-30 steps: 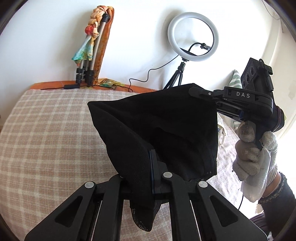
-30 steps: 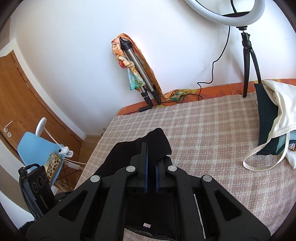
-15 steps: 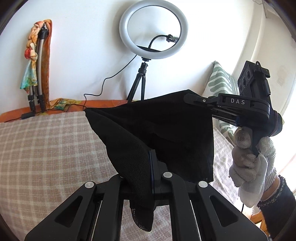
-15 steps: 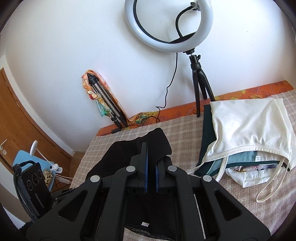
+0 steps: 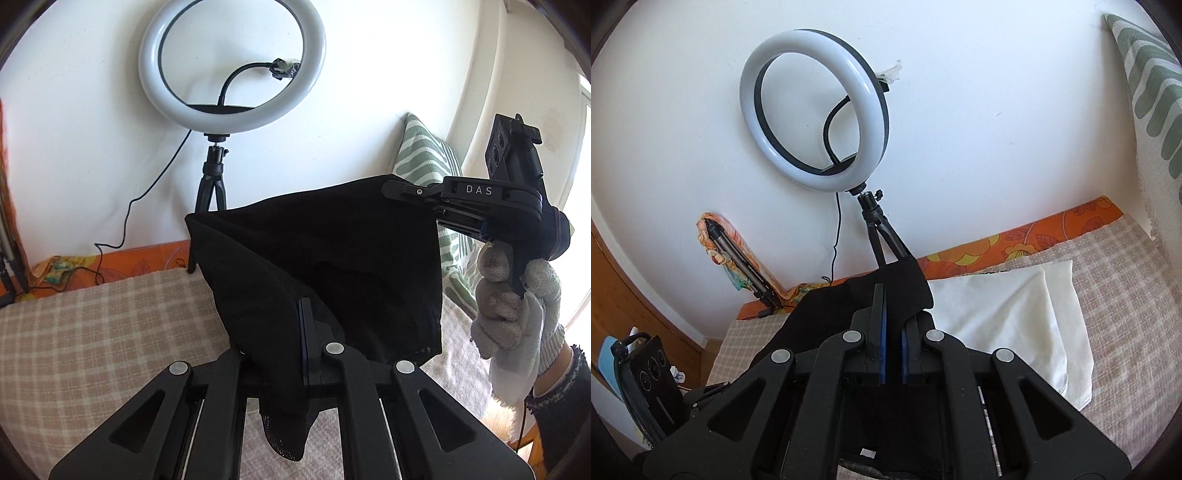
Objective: Fold small clothes
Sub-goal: 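Lift the folded shirt with both grippers and carry it toward the white tote bag, then lower the folded shirt onto the tote bag and open both grippers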
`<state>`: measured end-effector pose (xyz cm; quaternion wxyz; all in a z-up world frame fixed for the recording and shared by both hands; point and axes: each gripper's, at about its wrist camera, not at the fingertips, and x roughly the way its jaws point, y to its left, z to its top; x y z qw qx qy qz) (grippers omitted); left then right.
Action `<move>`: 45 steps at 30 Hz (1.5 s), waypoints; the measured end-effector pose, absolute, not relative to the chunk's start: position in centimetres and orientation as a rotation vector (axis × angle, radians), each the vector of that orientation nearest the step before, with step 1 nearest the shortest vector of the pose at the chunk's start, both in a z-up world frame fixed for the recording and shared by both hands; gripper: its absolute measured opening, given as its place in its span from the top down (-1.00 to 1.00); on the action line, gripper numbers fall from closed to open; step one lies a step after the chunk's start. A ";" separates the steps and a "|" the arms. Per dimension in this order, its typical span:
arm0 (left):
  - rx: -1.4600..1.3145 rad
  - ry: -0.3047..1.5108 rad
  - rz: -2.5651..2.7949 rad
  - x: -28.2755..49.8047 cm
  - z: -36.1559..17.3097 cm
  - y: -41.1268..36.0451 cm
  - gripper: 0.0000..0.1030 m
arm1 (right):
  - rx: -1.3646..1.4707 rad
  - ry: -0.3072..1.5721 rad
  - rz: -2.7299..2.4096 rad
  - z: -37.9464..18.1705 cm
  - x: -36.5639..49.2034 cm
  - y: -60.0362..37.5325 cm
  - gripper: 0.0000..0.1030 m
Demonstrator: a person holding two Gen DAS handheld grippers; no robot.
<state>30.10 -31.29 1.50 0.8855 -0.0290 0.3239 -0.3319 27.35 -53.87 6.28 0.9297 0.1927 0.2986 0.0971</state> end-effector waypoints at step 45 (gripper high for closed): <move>0.065 0.709 -0.596 34.5 -1.3 -36.3 -0.31 | 0.197 0.708 -0.161 -0.7 35.4 -59.7 -0.34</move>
